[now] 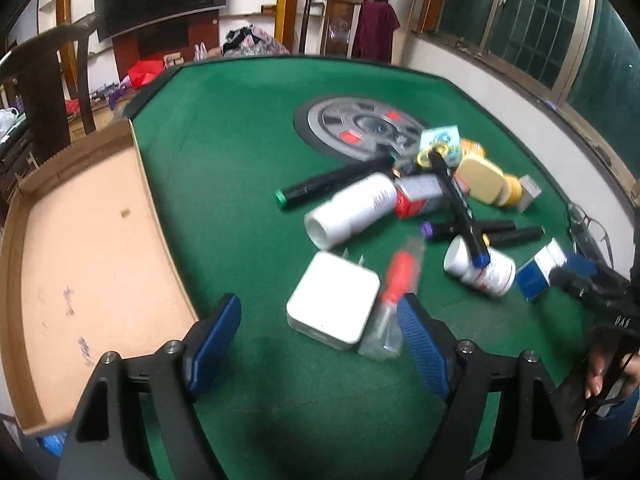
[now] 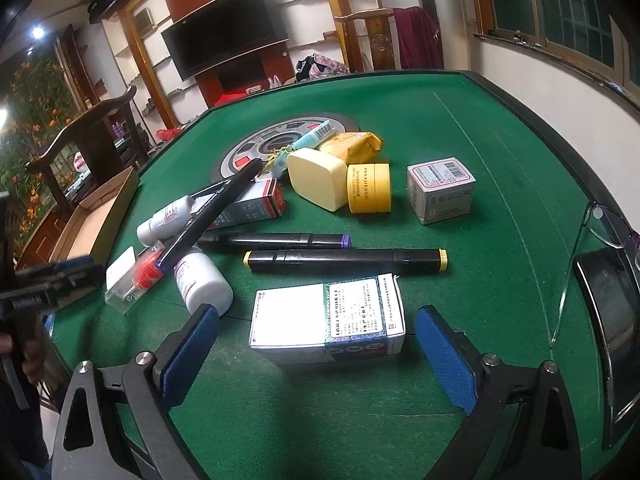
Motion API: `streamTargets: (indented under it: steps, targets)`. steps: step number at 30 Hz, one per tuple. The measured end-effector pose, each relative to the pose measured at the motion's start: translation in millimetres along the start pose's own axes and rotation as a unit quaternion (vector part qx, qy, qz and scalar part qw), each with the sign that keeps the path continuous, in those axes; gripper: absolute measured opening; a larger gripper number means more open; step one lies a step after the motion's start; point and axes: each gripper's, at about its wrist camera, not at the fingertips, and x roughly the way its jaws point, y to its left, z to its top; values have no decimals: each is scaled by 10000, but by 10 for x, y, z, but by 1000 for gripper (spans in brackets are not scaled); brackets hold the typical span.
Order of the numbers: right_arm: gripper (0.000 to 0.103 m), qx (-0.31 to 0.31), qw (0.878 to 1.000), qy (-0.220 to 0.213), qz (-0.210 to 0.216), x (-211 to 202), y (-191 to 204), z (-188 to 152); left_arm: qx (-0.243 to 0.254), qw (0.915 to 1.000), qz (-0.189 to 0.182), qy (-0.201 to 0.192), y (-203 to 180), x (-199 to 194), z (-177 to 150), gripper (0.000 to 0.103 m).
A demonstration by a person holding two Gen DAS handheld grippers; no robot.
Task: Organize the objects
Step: 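Grasp the white square charger with the left tool while the right tool approaches the white pill bottle, then lift the charger with the left tool while the right tool grasps the white pill bottle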
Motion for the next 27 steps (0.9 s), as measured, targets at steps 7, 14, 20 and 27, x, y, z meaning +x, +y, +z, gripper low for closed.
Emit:
streamTargets:
  steps: [7, 14, 20, 27]
  targets:
    - [101, 24, 10000, -41, 8, -10, -10, -7, 429, 9980, 341, 304, -92, 255, 95, 52]
    - [101, -17, 10000, -66, 69, -16, 5, -15, 914, 9945, 195, 479, -304, 275, 72, 52]
    - [101, -98, 9998, -147, 106, -51, 32, -22, 686, 9960, 121, 564, -177, 354, 85, 52]
    - [100, -484, 9977, -223, 424, -115, 178, -17, 670, 9958, 73, 615, -329, 406, 80, 44]
